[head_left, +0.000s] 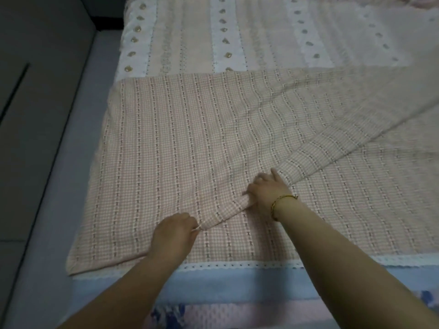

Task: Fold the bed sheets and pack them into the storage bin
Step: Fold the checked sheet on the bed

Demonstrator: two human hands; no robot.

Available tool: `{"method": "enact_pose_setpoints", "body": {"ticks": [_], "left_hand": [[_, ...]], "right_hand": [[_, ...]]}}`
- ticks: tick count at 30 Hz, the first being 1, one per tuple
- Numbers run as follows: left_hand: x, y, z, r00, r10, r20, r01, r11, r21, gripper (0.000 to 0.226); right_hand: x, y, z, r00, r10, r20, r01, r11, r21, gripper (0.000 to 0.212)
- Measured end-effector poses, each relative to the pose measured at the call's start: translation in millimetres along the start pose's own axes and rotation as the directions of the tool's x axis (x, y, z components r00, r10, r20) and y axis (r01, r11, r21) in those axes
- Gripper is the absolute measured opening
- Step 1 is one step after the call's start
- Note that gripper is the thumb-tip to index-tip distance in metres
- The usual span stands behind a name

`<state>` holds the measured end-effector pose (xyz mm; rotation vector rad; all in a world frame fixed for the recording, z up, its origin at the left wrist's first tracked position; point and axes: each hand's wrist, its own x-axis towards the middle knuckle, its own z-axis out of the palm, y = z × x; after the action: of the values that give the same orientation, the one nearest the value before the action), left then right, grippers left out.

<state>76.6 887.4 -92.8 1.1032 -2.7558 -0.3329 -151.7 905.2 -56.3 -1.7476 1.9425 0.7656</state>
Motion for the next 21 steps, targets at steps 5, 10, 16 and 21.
{"method": "enact_pose_setpoints", "body": {"ticks": [5,10,16,21], "left_hand": [[-0.3,1.8,-7.1,0.993,0.009,-0.119,-0.004,0.999,0.046,0.017],[-32.8,15.2,-4.2,0.936,0.122,-0.329,-0.111,0.992,0.053,0.033],[-51.9,17.8,30.6,0.982,0.115,-0.15,-0.103,0.991,0.087,0.021],[-42.6,26.2,31.0,0.999,0.032,0.021,-0.033,0.995,0.095,0.035]], "right_hand": [[-10.2,44.9,0.2,0.971,-0.066,-0.23,0.07,0.997,0.012,0.023],[-66.3,50.1,56.0,0.733,0.006,-0.68,0.124,0.982,0.143,0.026],[-79.6,19.8,124.0,0.897,0.074,-0.437,0.016,0.98,0.198,0.032],[-76.1,19.5,110.5,0.818,0.12,-0.562,-0.04,0.988,0.152,0.018]]}}
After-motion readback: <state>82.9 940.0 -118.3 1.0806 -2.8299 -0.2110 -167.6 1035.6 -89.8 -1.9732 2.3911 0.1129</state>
